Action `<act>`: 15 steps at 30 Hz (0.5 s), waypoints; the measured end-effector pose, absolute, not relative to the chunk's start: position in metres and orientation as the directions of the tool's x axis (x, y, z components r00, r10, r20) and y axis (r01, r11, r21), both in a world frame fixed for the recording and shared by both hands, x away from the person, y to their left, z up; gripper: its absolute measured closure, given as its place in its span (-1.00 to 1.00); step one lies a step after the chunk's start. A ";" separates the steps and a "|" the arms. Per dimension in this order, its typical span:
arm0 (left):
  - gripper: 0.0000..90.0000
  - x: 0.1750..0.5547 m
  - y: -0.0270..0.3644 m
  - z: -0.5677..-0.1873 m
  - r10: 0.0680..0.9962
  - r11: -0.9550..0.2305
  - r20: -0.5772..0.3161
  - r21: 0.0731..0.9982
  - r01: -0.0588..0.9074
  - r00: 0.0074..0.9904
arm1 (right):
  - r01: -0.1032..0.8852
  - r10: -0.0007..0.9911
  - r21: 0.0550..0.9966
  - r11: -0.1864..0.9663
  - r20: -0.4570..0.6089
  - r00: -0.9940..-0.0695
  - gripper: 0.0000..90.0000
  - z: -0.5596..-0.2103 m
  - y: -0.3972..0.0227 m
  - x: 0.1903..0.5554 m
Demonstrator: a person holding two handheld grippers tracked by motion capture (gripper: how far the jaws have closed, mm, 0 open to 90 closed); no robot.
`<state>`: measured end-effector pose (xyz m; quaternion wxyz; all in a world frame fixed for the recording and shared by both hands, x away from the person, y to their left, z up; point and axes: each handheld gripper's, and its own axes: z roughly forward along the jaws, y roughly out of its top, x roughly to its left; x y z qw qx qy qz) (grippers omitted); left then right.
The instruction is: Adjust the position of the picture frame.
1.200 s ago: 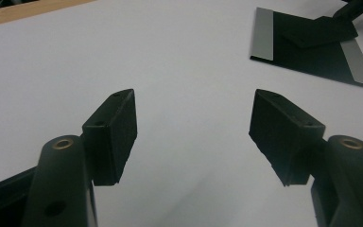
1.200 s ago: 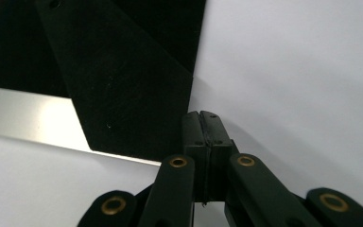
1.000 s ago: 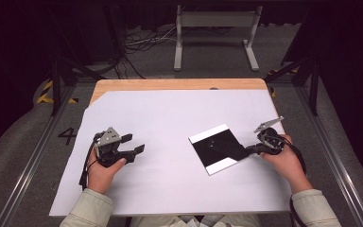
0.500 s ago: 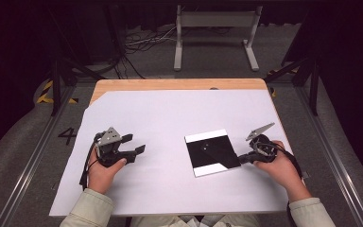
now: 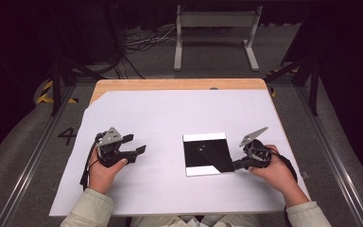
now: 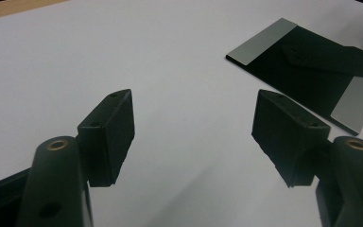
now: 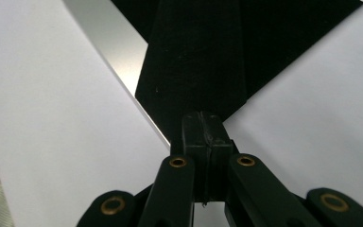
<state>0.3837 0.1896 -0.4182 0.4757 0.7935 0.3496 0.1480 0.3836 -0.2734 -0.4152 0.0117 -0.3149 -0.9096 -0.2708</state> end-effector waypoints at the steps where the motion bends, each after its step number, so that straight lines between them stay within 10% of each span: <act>1: -0.31 0.384 0.189 -0.418 0.695 -0.303 -0.098 0.858 0.414 0.712 | 0.576 0.561 0.486 0.658 0.194 -0.804 1.00 -0.415 -0.271 0.383; 15: -0.31 0.385 0.188 -0.418 0.690 -0.306 -0.095 0.861 0.408 0.718 | 0.538 0.538 0.506 0.674 0.162 -0.827 1.00 -0.414 -0.263 0.378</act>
